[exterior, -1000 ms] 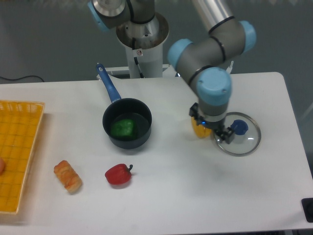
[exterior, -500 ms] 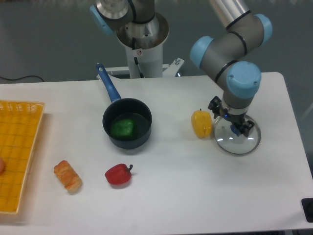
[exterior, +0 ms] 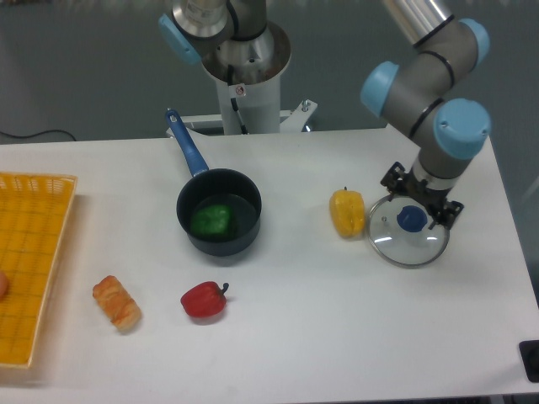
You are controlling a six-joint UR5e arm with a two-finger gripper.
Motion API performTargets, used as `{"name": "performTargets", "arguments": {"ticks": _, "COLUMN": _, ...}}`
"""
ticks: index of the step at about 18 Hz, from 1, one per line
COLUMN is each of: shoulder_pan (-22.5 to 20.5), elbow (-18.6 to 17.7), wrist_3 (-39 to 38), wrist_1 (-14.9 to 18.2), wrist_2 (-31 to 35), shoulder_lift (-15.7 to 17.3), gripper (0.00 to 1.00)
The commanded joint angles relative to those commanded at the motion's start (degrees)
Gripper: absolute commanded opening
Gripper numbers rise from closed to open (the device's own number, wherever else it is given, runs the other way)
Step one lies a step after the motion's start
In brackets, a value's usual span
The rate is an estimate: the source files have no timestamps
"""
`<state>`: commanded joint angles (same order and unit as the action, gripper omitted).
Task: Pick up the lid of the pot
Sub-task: 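Lower the gripper onto the blue knob and close on it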
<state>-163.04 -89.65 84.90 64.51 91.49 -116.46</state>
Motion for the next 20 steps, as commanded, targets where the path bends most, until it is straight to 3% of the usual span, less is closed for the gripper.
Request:
{"name": "performTargets", "arguments": {"ticks": 6, "shoulder_pan": 0.3, "elbow": -1.4, "wrist_3": 1.1, "wrist_1": -4.0, "wrist_2": 0.3, "shoulder_lift": -0.7, "gripper": 1.0}}
{"name": "performTargets", "arguments": {"ticks": 20, "shoulder_pan": 0.5, "elbow": -2.6, "wrist_3": 1.1, "wrist_1": -5.4, "wrist_2": 0.4, "shoulder_lift": -2.9, "gripper": 1.0}}
